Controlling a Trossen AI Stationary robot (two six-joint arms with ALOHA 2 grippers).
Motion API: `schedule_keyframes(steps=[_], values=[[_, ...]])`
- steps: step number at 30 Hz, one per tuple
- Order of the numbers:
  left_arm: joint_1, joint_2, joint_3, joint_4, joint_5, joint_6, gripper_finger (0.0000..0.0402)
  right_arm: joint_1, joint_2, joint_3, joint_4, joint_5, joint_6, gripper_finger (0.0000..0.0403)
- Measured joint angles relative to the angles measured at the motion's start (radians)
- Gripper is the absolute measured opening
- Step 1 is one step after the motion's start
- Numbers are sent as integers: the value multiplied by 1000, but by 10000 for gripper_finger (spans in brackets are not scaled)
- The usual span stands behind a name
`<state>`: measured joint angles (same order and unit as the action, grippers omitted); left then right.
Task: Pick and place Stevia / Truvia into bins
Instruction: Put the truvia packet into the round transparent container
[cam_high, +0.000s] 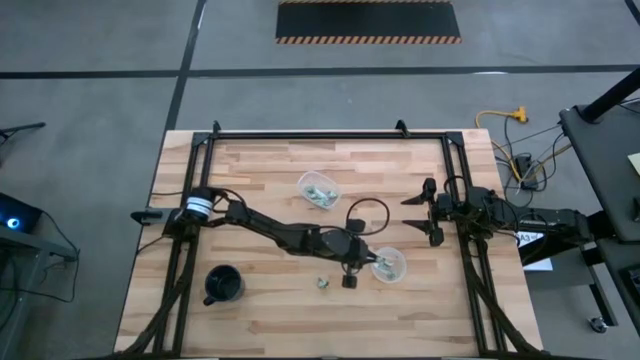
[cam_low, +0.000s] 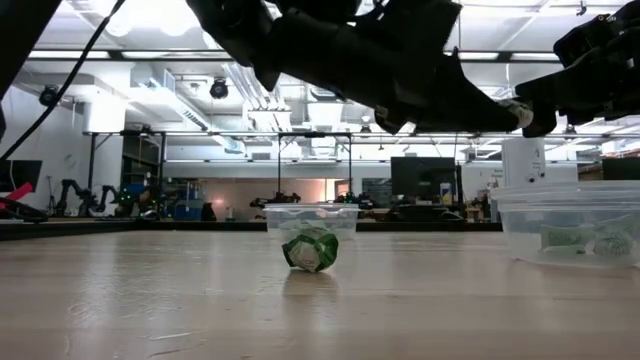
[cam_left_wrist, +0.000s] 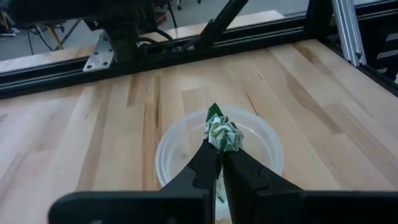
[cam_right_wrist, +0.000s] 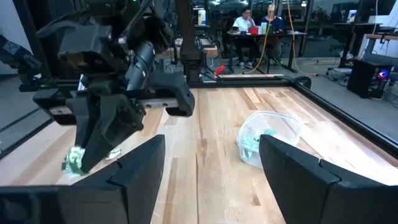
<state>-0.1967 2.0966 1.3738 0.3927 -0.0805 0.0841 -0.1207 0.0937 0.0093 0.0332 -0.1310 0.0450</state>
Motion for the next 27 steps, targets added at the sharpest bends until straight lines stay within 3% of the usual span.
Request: schedule_keyframes(steps=[7, 18, 27], values=[[0, 60, 62, 36, 70, 5, 0, 0, 0, 0, 0, 1, 0, 254], [0, 66, 70, 14, 20, -15, 1, 0, 0, 0, 0, 0, 0, 249], [1, 66, 67, 17, -5, -26, 70, 0, 0, 0, 0, 0, 0, 255]])
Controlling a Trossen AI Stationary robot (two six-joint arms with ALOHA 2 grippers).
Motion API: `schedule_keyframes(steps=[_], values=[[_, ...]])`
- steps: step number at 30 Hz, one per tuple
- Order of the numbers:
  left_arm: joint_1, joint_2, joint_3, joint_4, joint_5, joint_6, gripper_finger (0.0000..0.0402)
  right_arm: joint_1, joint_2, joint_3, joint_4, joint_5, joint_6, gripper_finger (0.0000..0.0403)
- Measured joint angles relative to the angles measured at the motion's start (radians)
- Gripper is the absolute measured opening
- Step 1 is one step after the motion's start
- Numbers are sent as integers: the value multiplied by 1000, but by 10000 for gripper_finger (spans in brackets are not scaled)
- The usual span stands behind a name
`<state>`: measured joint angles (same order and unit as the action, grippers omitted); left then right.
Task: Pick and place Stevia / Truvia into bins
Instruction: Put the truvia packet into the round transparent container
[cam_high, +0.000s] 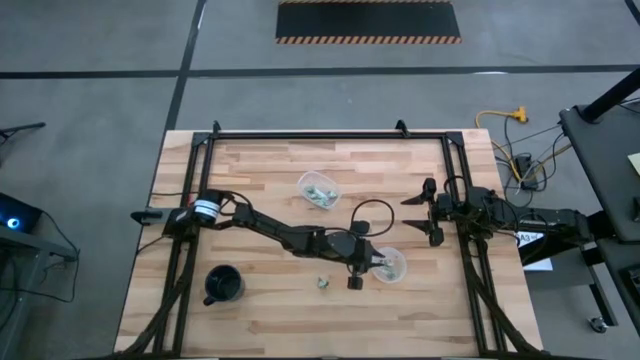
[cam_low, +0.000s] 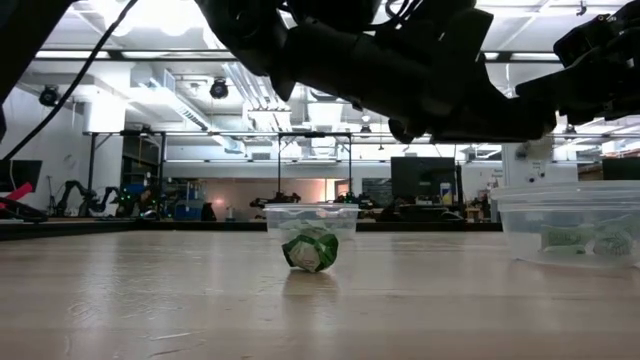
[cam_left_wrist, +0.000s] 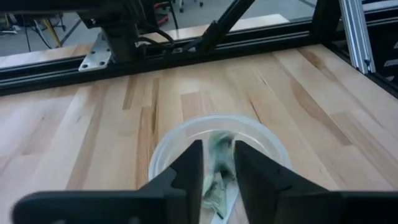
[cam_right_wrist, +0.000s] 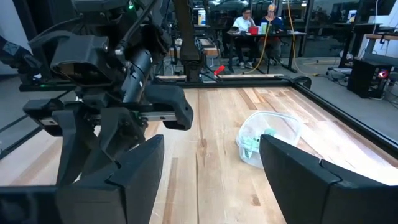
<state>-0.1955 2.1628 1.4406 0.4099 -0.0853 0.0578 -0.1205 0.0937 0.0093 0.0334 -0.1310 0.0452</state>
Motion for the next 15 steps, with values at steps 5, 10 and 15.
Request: schedule_keyframes(steps=[5, 10, 15], values=[[0, 0, -3, -1, 0, 0, 122, 0, 0, 0, 0, 0, 0, 254], [0, 0, -4, -13, 0, -9, 161, 0, 0, 0, 0, 0, 0, 249], [0, -24, 9, -164, -1, -29, 177, 0, 0, 0, 0, 0, 0, 252]])
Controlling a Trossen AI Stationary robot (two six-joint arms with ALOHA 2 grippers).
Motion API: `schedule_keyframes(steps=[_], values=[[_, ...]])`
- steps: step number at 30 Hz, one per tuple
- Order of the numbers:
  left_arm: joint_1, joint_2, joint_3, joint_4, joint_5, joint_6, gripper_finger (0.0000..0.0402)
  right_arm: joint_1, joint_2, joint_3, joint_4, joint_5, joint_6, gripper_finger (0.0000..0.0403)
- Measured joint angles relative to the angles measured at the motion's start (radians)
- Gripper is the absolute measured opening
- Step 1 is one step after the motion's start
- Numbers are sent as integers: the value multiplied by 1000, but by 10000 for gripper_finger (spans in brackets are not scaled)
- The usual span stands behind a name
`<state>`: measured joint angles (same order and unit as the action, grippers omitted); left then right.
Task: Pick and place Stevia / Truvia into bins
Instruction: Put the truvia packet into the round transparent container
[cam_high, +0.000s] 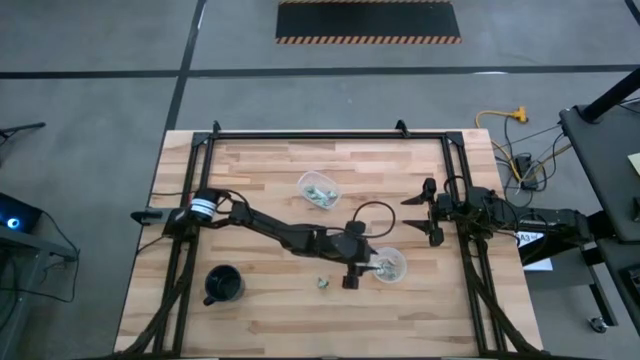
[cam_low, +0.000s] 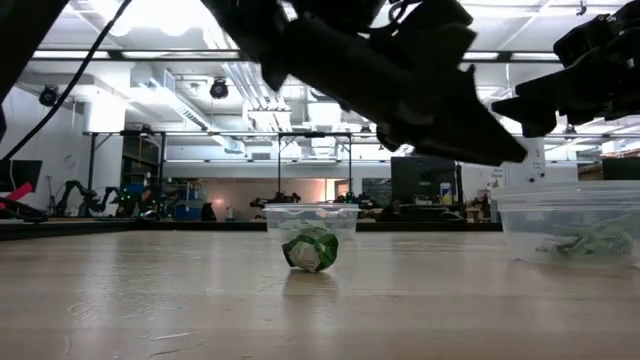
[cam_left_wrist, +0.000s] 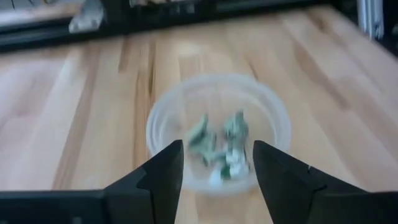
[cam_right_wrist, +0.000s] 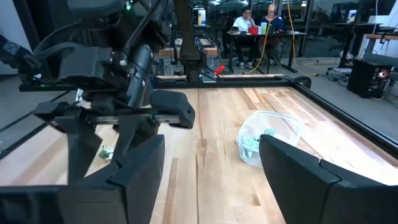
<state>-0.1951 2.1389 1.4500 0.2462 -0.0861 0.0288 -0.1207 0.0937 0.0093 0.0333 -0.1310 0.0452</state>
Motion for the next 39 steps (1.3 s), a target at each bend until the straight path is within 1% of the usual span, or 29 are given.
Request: schedule_keyframes(steps=[4, 8, 12, 14, 17, 19, 21, 24, 26, 32, 39], values=[[-4, -46, 18, -191, -2, 1, 179, 0, 0, 0, 0, 0, 0, 255], [-26, -86, 23, -326, 0, -2, 179, 0, 0, 0, 0, 0, 0, 255], [-51, -140, 21, -398, 2, -94, 179, 0, 0, 0, 0, 1, 0, 251], [-63, -163, 22, -464, 3, -151, 179, 0, 1, 0, 0, -1, 0, 249], [-81, -195, 19, -492, 3, -254, 179, 0, 0, 0, 0, -1, 0, 249], [-97, -212, 19, -513, 1, -285, 179, 0, 0, 0, 0, 1, 0, 250], [-119, -216, 19, -563, 14, -284, 179, 0, 0, 0, -1, -1, 0, 252], [-149, -216, 21, -641, 59, -280, 179, 0, 0, 0, 0, 0, 0, 255], [-165, -218, 19, -660, 70, -286, 179, 0, 0, 0, 0, 0, 0, 256], [-190, -219, 15, -729, 67, -286, 179, 0, 0, 0, 0, 0, 0, 250], [-180, -214, 13, -768, 46, -285, 179, 0, 0, 0, 0, 0, 0, 252]])
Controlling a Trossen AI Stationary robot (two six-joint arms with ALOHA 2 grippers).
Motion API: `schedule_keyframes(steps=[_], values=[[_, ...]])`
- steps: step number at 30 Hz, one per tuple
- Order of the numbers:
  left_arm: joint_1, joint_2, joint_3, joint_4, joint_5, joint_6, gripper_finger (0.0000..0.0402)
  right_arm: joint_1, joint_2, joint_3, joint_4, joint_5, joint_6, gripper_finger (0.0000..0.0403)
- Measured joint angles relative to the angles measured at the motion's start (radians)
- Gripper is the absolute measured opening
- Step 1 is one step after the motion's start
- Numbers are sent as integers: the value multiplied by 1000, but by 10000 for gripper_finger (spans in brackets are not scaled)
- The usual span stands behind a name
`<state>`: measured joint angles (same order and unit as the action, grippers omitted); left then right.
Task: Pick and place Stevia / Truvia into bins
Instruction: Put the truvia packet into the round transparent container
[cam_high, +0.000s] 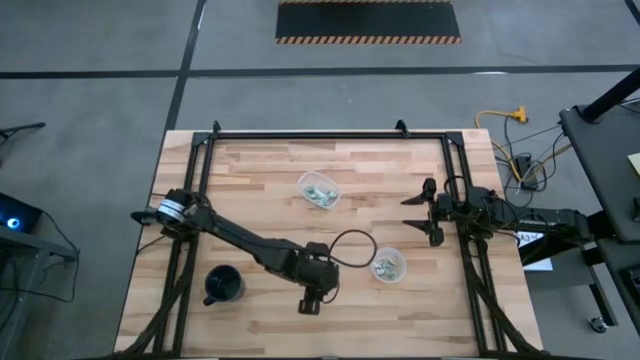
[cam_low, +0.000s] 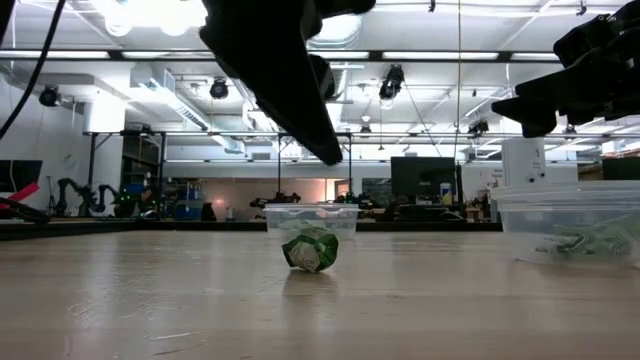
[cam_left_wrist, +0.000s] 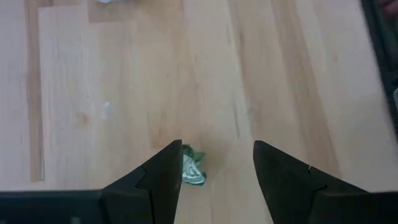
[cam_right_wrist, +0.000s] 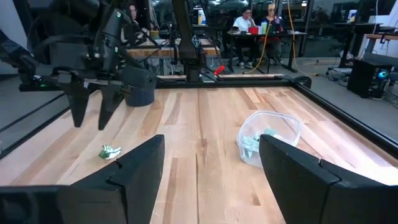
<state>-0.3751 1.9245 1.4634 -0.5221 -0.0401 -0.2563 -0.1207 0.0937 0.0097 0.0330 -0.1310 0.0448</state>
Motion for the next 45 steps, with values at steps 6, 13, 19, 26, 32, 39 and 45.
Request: schedule_keyframes(steps=[6, 13, 19, 26, 32, 39, 45], values=[[9, 30, -10, -2, -20, -1, 179, 0, 0, 0, 0, 0, 0, 256], [9, 73, -11, 0, -18, -3, 179, 0, 0, 0, 0, 0, 0, 249], [12, 102, -11, -3, -22, -25, 179, 0, 0, 0, 0, 0, 0, 253], [14, 136, -11, -12, -47, -32, 164, 0, 0, 0, 0, 0, 0, 254], [15, 138, -10, -11, -55, -46, 58, 0, 0, 0, 0, 0, 0, 249], [9, 136, 2, -4, -13, -56, 5, 0, 0, 0, 0, 0, 0, 254], [8, 133, 2, 25, -165, -106, 2, 0, 0, 0, 0, 0, 0, 254]])
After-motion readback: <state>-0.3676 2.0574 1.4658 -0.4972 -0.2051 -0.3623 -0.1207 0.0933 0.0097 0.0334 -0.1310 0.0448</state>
